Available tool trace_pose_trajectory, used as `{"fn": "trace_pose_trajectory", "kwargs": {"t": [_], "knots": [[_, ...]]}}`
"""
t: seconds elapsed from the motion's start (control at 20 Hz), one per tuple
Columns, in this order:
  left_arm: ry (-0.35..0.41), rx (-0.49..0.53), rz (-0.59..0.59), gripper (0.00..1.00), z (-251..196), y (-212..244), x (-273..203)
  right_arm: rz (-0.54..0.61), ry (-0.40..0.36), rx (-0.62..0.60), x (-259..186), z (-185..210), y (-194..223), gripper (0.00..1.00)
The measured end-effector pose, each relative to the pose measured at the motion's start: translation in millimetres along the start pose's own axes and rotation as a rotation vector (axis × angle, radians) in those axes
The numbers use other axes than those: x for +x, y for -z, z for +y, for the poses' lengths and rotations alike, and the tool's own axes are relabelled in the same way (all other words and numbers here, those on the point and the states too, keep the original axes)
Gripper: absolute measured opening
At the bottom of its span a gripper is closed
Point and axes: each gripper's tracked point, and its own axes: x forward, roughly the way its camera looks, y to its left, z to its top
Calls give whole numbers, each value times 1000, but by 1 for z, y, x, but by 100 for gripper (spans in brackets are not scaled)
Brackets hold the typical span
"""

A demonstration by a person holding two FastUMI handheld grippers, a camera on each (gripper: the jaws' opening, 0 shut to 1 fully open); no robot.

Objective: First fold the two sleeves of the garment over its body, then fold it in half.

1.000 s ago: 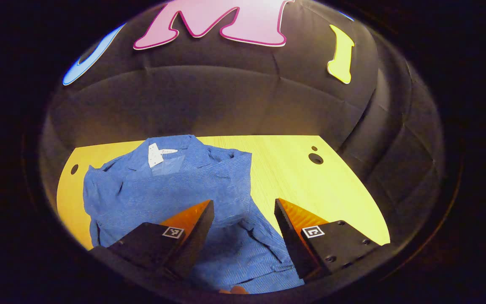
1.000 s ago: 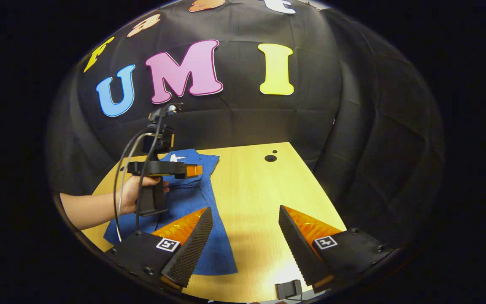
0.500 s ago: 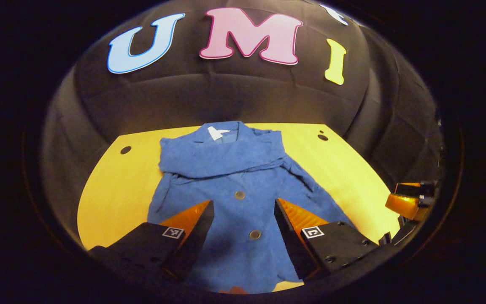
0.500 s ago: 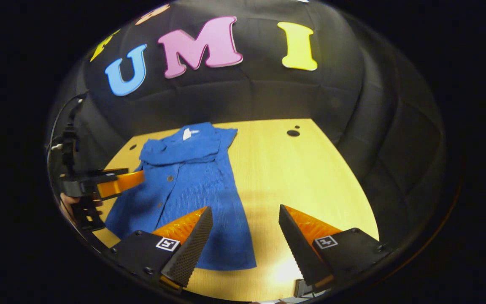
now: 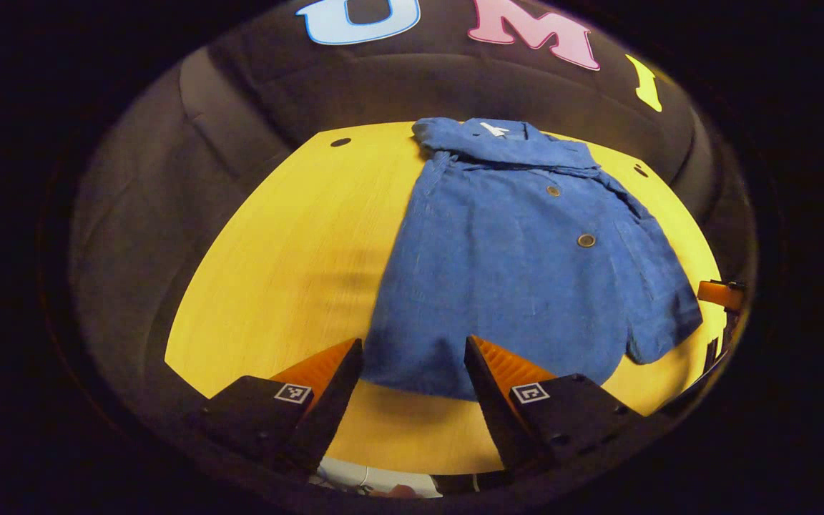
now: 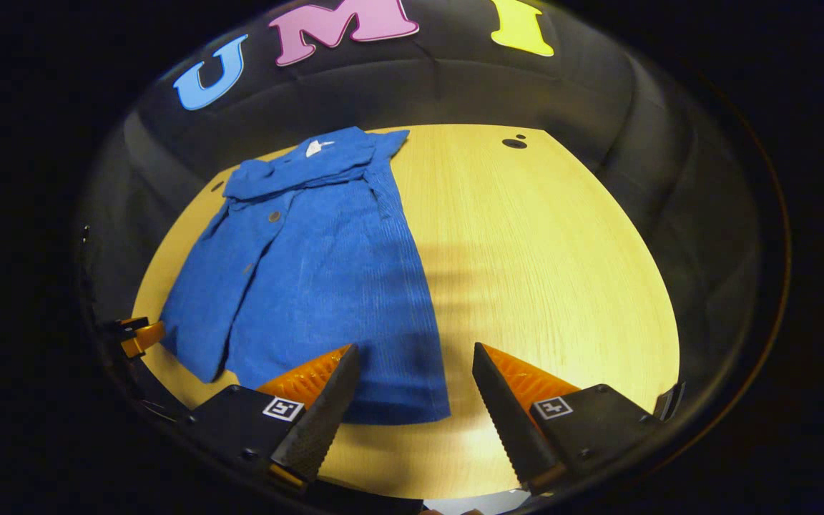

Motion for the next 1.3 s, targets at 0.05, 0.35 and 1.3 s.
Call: {"fn": "trace_pose_trajectory", "kwargs": {"t": [0.05,0.35,1.3], "knots": [[11,-2,22,84,-1,6,3,12,-3,20,2,0,3,100],[62,-44,50,83,-10,5,16,75,-7,32,19,-6,18,99],[188,-60,84,0,-50,-11,14,146,-145,27,30,19,16,1]]}}
